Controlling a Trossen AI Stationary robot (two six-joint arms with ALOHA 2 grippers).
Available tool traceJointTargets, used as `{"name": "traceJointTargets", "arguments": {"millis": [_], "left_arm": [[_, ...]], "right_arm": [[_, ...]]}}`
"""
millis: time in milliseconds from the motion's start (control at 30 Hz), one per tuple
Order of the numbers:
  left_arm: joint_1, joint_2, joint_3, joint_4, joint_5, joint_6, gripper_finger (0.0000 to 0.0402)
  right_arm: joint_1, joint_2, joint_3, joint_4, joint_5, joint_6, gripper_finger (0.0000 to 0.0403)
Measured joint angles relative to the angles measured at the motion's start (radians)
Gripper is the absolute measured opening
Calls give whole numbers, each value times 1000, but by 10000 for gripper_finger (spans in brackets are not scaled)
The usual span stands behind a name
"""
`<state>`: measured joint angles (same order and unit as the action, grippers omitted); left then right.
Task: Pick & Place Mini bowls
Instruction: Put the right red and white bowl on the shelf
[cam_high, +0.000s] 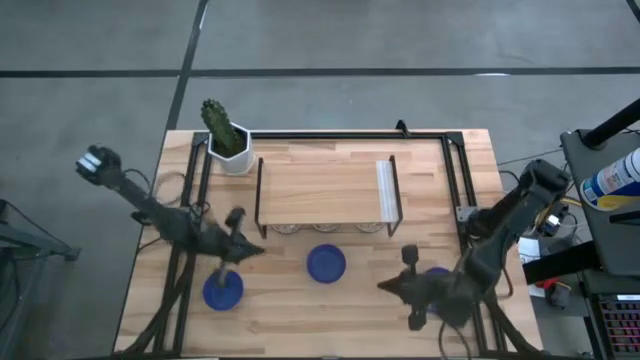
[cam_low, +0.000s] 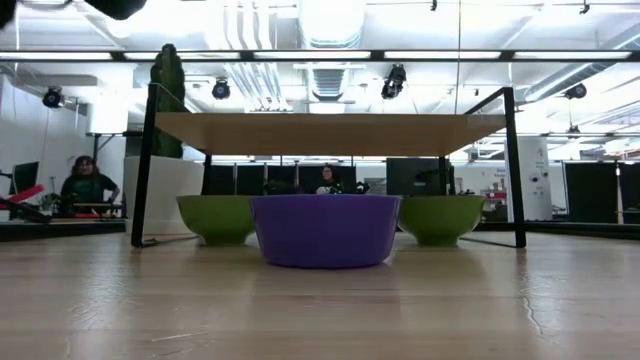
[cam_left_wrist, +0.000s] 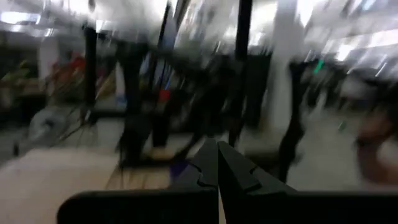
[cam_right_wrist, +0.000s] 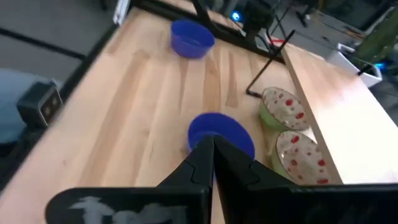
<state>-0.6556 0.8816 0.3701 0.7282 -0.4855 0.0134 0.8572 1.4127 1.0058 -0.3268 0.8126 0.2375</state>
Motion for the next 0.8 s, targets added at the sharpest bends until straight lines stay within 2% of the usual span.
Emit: {"name": "traceJointTargets", "arguments": {"millis": [167,233,367,500,700,800], "left_arm": [[-189,222,166,-88,-389,70,0],[-241,321,238,-153,-500,88,0],[-291,488,390,-223,-594,94,0],[-296,617,499,-291,-636,74,0],[-298,720,620,-458,-802,63,0],[-301,744,643,-497,-834,64,0]], "right_arm": [[27,158,97,-100,54,65,9],[27,231,140,-138,59,78,9],[9,361,238,-226,79,100,29],[-18,474,339,-328,85,122,80],[-38,592,449,-512,137,253,177],[-51,630,479,-620,143,348,203]]}}
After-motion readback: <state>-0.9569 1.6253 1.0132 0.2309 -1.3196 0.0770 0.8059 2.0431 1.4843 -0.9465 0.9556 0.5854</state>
